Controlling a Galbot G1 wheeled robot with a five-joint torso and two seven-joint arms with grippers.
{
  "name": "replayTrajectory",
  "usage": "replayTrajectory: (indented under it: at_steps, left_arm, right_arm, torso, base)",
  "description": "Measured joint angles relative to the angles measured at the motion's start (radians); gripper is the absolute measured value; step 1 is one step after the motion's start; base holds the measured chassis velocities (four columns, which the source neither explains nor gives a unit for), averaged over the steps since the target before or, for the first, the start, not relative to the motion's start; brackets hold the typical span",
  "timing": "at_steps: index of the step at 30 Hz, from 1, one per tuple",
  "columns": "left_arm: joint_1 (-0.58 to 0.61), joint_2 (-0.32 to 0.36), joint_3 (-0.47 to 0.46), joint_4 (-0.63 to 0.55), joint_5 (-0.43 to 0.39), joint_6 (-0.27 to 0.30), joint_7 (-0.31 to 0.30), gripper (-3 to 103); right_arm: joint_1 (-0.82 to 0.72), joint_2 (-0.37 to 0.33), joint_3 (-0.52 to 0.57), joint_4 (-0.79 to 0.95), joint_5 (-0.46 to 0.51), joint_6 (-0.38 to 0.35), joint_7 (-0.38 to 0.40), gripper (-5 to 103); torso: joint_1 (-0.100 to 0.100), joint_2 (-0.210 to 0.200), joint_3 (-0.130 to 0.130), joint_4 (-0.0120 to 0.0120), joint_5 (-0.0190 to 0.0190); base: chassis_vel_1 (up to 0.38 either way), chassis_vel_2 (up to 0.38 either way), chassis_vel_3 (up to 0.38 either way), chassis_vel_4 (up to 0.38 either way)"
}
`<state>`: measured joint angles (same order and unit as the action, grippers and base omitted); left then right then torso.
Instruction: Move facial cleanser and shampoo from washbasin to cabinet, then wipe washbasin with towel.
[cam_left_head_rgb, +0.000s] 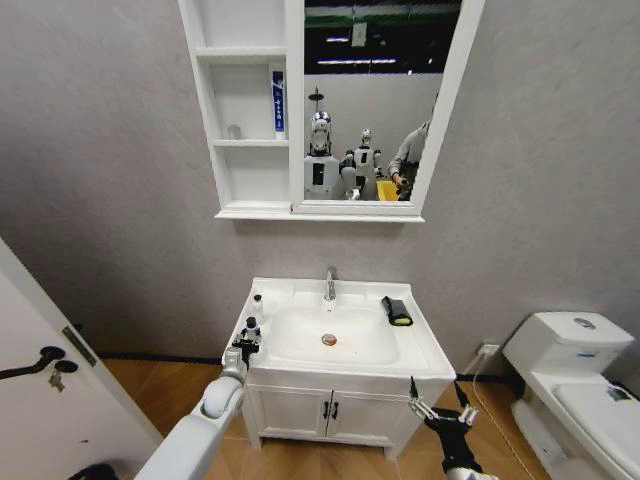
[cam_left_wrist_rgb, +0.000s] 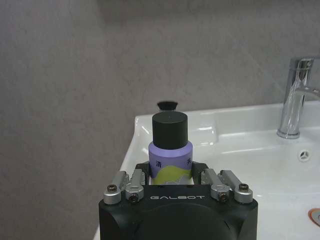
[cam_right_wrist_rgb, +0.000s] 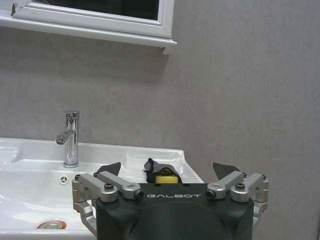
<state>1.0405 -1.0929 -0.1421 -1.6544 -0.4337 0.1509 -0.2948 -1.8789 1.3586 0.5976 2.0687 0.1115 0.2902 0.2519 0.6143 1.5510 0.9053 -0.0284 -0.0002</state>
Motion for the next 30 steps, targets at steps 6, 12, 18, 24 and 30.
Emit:
replayTrajectory:
  at_steps: [6,12,18,24,30]
  left_arm:
    - [-0.027,0.133,-0.011,-0.225,-0.127,0.074,-0.035,43]
    - [-0.256,0.328,0.058,-0.356,-0.402,0.198,-0.139,43]
    - [-0.73,0.397,0.241,-0.305,-0.693,0.332,-0.247,43]
    - [-1.162,0.301,0.466,-0.043,-0.843,0.494,-0.288,43]
    - [-1.32,0.183,0.559,0.177,-0.875,0.533,-0.284,43]
  right_arm:
    - [0.01,-0.001,-0.011,-0.005,-0.005,-0.003,0.0,100]
    - [0.012,-0.013,-0.012,0.0,-0.007,-0.009,0.002,100]
    - [0.014,-0.019,-0.007,-0.007,-0.008,-0.004,0.001,100]
    - [0.023,-0.017,-0.007,-0.01,-0.005,-0.002,0.001,100]
    - [0.028,-0.019,0.0,-0.018,0.002,0.004,0.002,100]
  torso:
    - [0.0,0.0,0.0,0.0002,-0.0001]
    - [0.0,0.0,0.0,0.0002,0.0002]
    - [0.0,0.0,0.0,-0.0001,0.0005]
    - [0.0,0.0,0.0,-0.0001,0.0007]
    - [0.0,0.0,0.0,-0.0001,0.0005]
  base:
    - [0.0,0.0,0.0,0.0]
    - [0.0,0.0,0.0,0.0]
    - [0.0,0.0,0.0,0.0]
    - [0.0,0.0,0.0,0.0]
    - [0.0,0.0,0.0,0.0]
